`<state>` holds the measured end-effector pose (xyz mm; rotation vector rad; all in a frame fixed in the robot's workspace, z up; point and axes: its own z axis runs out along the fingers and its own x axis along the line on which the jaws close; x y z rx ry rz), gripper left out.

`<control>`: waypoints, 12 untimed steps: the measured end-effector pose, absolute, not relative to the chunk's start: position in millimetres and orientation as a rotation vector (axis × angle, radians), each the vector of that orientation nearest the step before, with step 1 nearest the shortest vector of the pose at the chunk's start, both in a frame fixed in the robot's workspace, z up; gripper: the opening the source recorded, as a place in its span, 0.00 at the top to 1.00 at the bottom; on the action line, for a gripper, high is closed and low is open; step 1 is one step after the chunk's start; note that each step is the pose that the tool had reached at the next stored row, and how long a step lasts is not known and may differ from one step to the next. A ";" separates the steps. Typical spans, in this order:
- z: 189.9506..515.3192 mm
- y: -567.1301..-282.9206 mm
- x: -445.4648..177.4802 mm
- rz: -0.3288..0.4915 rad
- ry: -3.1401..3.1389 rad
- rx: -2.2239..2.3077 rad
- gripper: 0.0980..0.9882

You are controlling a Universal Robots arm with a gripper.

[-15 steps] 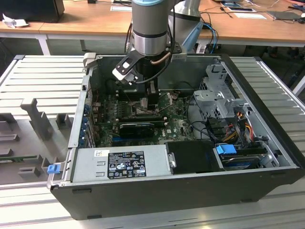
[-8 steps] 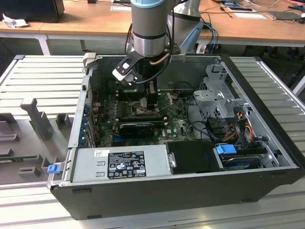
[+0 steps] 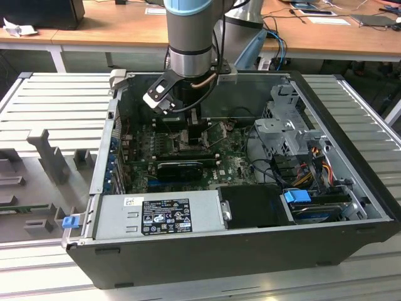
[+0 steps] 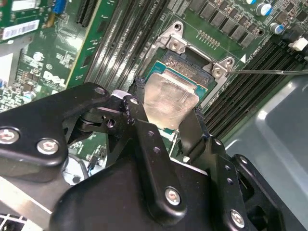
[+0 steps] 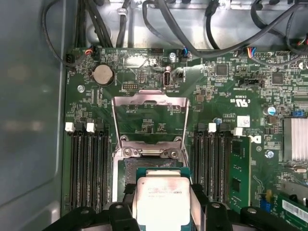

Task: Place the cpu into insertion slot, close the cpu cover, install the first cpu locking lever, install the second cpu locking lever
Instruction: 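Place the cpu into insertion slot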

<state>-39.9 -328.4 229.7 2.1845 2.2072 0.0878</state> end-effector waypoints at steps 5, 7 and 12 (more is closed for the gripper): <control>223.4 -324.1 -40.0 0.088 2.208 2.184 0.52; 221.1 -323.4 -40.0 0.088 2.207 2.184 0.52; 213.7 -322.1 -40.5 0.088 2.202 2.189 0.52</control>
